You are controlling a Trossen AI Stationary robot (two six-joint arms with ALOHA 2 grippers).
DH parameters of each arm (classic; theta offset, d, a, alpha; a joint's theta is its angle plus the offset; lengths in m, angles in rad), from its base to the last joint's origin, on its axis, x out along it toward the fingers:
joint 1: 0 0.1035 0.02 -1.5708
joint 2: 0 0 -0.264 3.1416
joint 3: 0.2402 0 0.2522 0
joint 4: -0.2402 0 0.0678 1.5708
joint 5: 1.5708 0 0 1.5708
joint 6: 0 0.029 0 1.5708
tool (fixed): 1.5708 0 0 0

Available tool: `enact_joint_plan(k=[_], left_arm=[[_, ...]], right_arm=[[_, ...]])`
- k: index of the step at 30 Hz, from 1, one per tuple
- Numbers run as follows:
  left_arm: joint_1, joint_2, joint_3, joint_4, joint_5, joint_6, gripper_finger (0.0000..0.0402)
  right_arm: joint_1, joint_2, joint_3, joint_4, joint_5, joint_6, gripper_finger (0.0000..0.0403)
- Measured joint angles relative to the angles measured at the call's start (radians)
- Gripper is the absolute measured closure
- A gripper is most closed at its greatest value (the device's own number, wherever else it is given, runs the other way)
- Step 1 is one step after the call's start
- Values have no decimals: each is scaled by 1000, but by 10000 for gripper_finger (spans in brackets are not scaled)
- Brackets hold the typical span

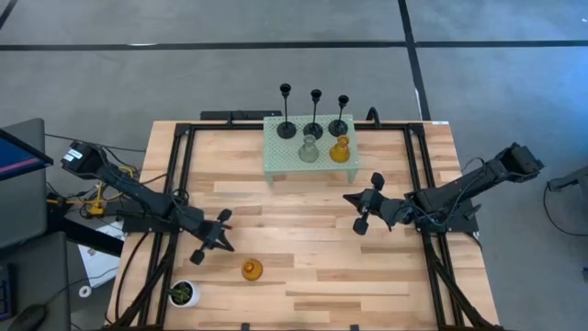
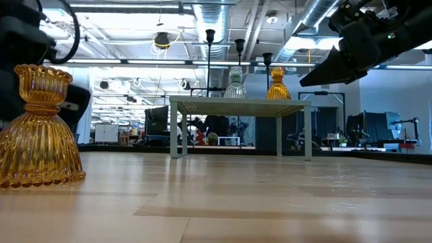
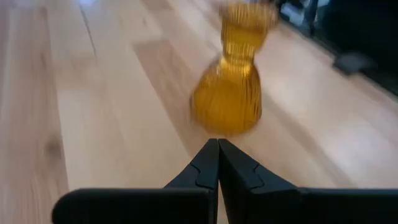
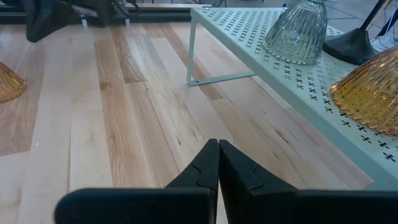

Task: Pick & Place candle stick holders
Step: Put the brown glass candle holder on the shelf

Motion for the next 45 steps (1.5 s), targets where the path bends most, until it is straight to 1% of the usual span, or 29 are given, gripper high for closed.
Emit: enact_joint_plan(k=[7,14,17,22,25,30,35,37,40,43,45], left_arm=[[1,23,-4,-14,-39,-2,395],[2,23,-4,-4,-75,-3,384],[2,23,-3,15,-75,-3,374],[2,23,-3,21,-75,-48,339],[2,23,-3,38,-70,-81,311],[2,23,-3,95,-67,-82,260],[2,33,-3,107,-67,-81,207],[1,54,-2,112,-67,-54,189],[1,116,-2,183,-60,1,172],[1,195,-2,306,12,52,166],[1,254,-2,381,40,58,167]], right_arm=[[0,0,0,0,0,0,403],[-2,0,0,0,0,0,403],[-2,0,0,0,0,0,403],[-5,0,0,0,0,13,403],[-20,0,0,-6,-4,48,403],[-55,0,0,-20,-30,77,403],[-74,0,0,-27,-34,79,403],[-75,0,0,-27,-48,79,403],[-74,0,0,-27,-52,79,403],[-74,0,0,-27,-52,79,403],[-74,0,0,-27,-52,79,403]])
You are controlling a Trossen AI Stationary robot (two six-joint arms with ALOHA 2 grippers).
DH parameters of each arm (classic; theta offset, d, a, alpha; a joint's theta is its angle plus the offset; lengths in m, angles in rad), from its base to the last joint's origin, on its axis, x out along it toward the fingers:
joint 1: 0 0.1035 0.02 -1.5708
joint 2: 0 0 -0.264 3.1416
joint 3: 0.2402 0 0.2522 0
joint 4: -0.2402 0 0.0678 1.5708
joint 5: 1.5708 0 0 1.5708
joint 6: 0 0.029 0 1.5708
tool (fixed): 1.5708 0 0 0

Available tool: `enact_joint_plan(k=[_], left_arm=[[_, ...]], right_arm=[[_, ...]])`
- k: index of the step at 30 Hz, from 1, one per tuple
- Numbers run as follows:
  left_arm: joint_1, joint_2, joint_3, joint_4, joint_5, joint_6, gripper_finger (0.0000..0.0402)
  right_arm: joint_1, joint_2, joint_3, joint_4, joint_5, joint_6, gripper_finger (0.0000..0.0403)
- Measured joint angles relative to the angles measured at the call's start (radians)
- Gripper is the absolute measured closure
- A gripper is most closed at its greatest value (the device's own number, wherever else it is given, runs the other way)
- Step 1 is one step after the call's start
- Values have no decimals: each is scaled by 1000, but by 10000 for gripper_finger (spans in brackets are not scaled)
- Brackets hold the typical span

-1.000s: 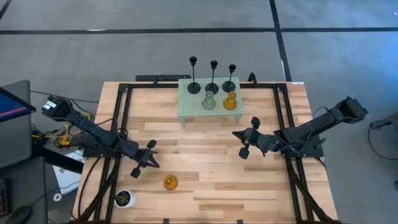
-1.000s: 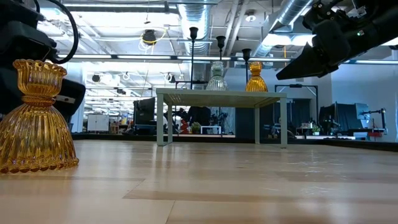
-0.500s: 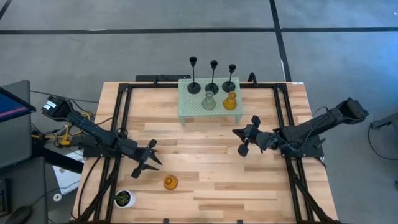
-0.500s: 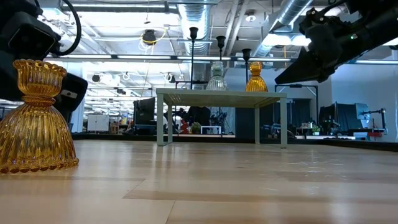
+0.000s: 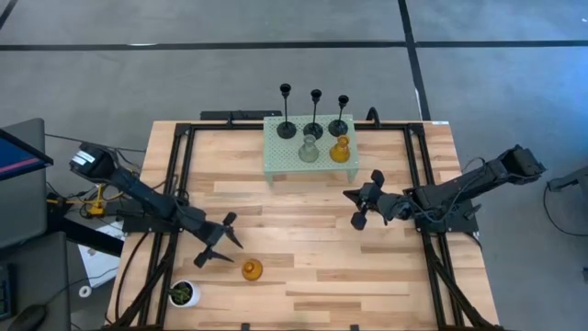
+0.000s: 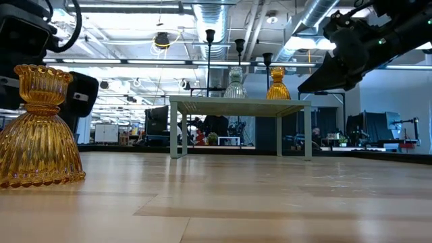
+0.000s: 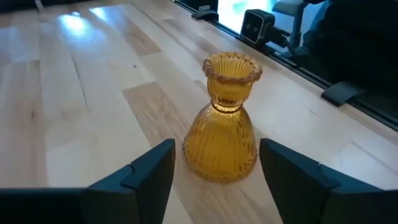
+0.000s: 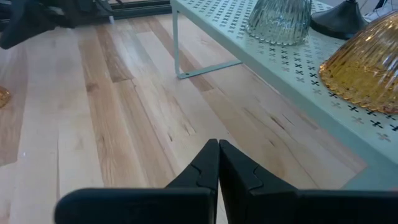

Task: Pick & Place candle stick holders
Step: Put the brown glass candle holder on the shelf

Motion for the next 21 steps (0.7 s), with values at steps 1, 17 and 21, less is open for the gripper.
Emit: enact_joint_plan(k=[1,17,21], left_arm=[[0,28,0,31,3,0,169],[0,437,162,241,14,-12,174],[0,482,203,241,73,-13,174]], right_arm=[[0,0,0,0,0,0,403],[1,0,0,4,0,8,403],[1,0,0,3,-5,15,403]])
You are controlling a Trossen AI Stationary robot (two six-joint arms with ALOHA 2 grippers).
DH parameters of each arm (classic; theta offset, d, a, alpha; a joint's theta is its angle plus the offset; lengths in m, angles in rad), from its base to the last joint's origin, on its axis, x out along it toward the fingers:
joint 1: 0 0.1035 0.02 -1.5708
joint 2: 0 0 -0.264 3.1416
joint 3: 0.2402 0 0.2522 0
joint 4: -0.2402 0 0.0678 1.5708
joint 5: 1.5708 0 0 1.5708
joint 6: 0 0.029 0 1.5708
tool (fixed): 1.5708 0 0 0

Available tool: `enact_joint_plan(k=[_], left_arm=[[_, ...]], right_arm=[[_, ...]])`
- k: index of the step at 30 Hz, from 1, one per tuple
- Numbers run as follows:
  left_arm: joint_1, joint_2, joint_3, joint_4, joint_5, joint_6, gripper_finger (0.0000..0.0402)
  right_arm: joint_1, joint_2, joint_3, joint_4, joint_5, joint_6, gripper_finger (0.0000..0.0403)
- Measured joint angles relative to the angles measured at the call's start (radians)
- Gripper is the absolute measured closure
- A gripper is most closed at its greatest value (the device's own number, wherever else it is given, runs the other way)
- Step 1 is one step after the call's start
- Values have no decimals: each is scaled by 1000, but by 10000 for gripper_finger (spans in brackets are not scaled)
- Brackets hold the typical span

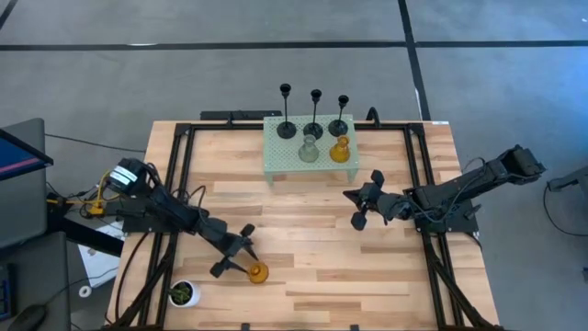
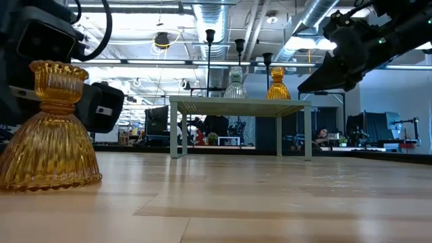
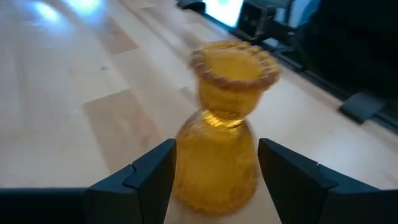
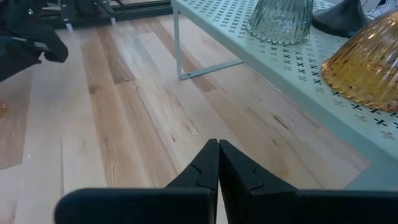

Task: Pick & Place candle stick holders
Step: Put the brown glass candle holder on the shelf

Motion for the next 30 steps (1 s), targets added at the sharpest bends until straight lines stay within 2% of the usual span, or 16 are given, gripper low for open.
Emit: enact_joint_plan(k=[5,17,30], left_arm=[[0,26,51,0,55,-46,167],[0,28,98,-5,53,-60,143],[0,28,98,-5,13,-60,142]], right_arm=[[0,0,0,-2,-20,0,403],[1,0,0,-2,-21,0,403],[1,0,0,-2,-21,0,403]])
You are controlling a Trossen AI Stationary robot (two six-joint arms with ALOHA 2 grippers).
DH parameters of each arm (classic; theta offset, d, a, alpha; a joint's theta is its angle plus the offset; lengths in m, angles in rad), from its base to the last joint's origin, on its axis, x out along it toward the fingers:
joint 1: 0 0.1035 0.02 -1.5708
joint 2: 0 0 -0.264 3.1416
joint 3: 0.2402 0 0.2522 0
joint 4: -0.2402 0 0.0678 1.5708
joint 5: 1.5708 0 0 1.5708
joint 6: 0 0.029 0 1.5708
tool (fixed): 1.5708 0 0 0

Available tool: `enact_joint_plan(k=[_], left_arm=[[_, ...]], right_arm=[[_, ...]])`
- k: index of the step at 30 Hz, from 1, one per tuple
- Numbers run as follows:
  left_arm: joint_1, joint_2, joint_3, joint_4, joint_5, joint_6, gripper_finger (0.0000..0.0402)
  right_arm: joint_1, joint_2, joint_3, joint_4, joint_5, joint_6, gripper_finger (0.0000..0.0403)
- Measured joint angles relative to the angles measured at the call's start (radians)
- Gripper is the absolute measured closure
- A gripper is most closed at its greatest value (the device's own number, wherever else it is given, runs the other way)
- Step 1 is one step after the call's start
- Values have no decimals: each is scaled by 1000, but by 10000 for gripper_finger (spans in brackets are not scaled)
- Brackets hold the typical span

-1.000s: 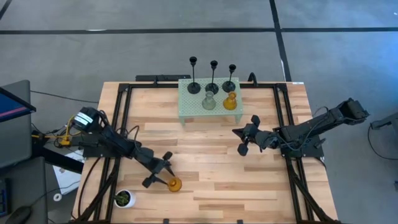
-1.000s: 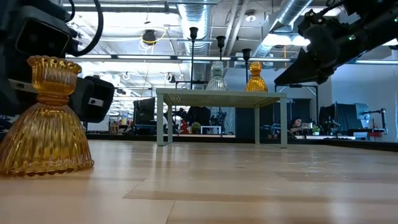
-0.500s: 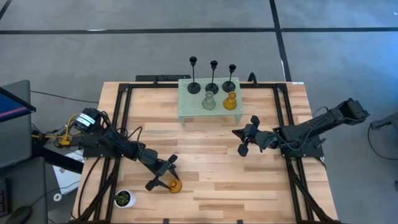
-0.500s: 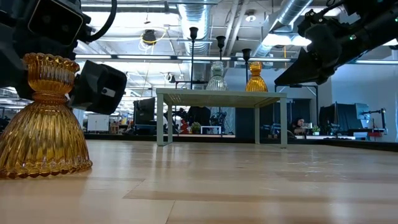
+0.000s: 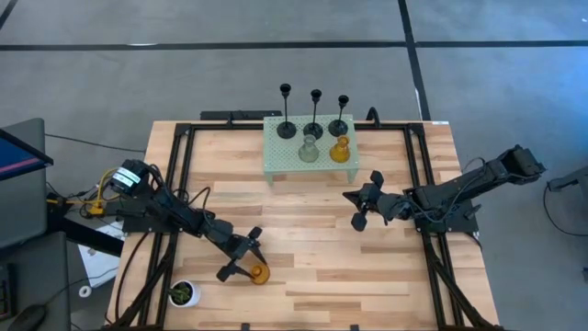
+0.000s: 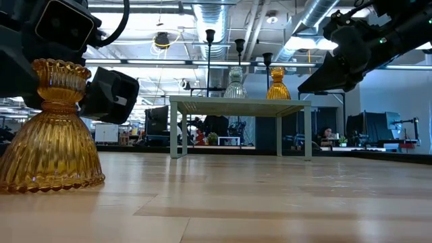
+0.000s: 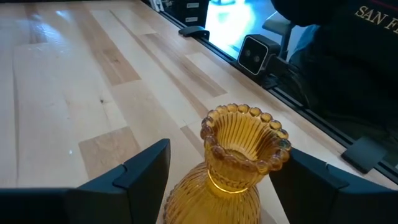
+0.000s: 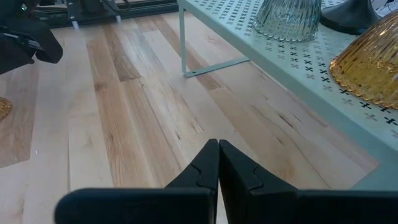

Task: Pick & Place candle stick holders
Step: Put the brown glass candle holder on the shelf

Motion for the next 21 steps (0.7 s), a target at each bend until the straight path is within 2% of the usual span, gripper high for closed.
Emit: enact_joint_plan(k=[10,15,21], left_arm=[[0,8,15,0,0,-42,172],[-1,83,68,4,0,-71,178],[-1,180,111,17,3,-72,162]], right_arm=[[0,0,0,0,0,0,403],[0,0,0,-1,0,0,403],[0,0,0,-8,0,0,403]])
